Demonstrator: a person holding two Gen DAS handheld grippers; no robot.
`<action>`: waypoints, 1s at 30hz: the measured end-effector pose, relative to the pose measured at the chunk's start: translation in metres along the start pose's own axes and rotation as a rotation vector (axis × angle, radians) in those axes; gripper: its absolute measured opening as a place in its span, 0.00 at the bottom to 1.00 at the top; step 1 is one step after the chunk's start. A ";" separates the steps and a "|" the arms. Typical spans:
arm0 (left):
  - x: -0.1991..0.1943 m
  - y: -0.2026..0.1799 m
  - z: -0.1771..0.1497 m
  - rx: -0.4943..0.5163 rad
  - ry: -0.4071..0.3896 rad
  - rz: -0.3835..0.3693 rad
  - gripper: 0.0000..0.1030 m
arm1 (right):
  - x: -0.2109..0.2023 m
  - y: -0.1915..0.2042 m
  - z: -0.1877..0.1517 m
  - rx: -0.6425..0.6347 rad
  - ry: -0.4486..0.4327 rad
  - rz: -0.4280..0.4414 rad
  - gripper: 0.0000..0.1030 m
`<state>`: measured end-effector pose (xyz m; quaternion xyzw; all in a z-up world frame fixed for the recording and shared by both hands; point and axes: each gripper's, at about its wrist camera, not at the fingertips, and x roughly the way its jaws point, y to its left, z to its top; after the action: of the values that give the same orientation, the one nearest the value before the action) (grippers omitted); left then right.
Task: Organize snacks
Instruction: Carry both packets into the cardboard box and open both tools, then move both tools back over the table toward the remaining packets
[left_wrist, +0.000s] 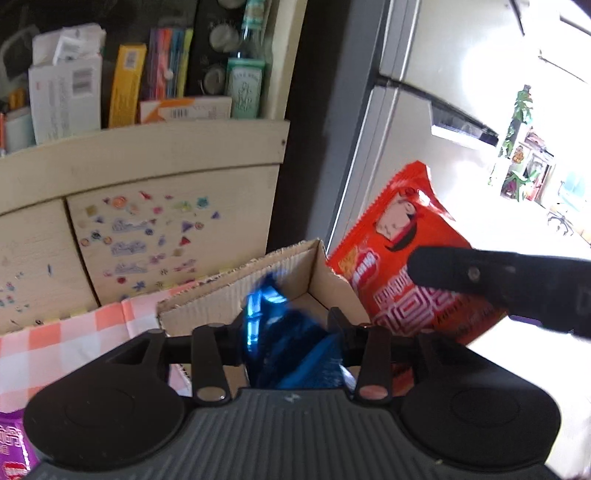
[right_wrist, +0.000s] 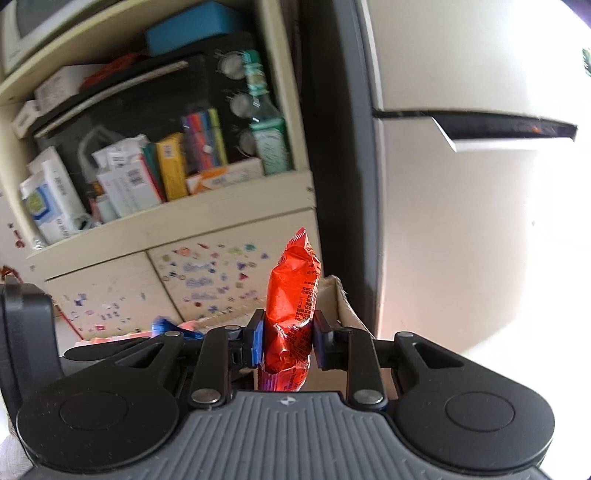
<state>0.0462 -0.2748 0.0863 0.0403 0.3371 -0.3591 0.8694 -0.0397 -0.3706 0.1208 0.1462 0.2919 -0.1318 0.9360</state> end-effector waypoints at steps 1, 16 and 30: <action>0.003 -0.001 0.001 -0.007 0.017 0.001 0.65 | 0.001 -0.002 -0.001 0.018 0.002 -0.013 0.35; -0.032 0.022 -0.003 0.027 0.047 0.056 0.89 | -0.002 -0.001 0.000 0.073 -0.008 0.039 0.69; -0.083 0.079 -0.035 0.016 0.104 0.140 0.89 | 0.003 0.030 -0.014 -0.056 0.034 0.074 0.85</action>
<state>0.0357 -0.1558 0.0972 0.0891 0.3752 -0.2977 0.8733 -0.0344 -0.3389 0.1135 0.1331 0.3056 -0.0863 0.9389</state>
